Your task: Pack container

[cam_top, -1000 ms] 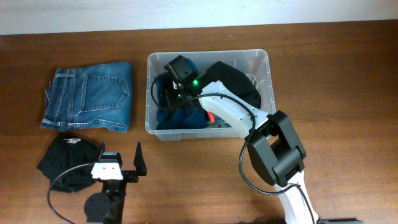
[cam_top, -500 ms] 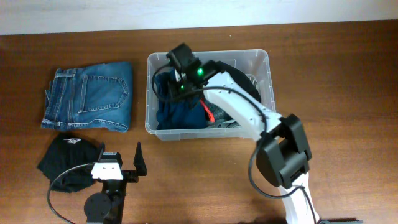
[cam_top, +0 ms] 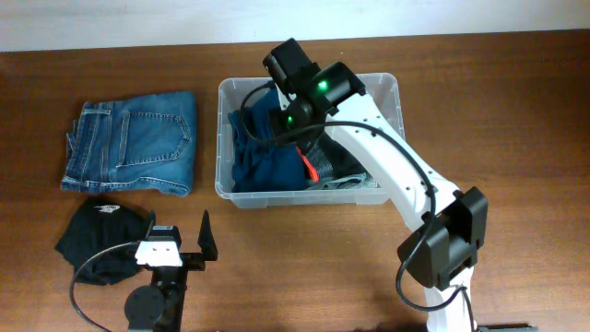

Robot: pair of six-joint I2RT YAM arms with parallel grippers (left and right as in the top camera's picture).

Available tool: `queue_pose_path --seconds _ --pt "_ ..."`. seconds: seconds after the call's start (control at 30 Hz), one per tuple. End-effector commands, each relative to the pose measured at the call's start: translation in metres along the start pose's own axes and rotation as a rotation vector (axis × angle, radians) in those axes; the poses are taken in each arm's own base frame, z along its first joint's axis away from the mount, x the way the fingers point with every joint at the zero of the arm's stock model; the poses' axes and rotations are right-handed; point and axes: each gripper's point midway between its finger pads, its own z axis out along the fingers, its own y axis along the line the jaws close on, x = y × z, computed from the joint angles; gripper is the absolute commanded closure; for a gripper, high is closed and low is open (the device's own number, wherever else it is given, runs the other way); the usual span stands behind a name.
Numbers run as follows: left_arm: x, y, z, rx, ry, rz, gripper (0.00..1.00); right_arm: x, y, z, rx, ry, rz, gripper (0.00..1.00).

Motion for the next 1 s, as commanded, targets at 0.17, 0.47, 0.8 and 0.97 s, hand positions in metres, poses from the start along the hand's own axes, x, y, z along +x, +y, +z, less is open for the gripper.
queue_pose_path --seconds 0.17,0.47,0.8,0.97 --pt "0.001 0.000 0.000 0.004 -0.002 0.015 0.01 0.044 0.000 0.045 0.043 0.142 -0.038 0.94" --pt "0.001 0.000 0.000 0.005 -0.002 0.015 0.01 0.087 0.029 0.106 -0.008 0.182 -0.115 0.94" --pt "0.001 0.000 0.000 0.004 -0.002 0.015 0.01 0.108 0.015 0.129 0.009 0.213 -0.078 0.92" --pt "0.001 0.000 0.000 0.004 -0.002 0.015 0.01 0.081 0.015 0.113 -0.030 0.166 -0.052 0.92"
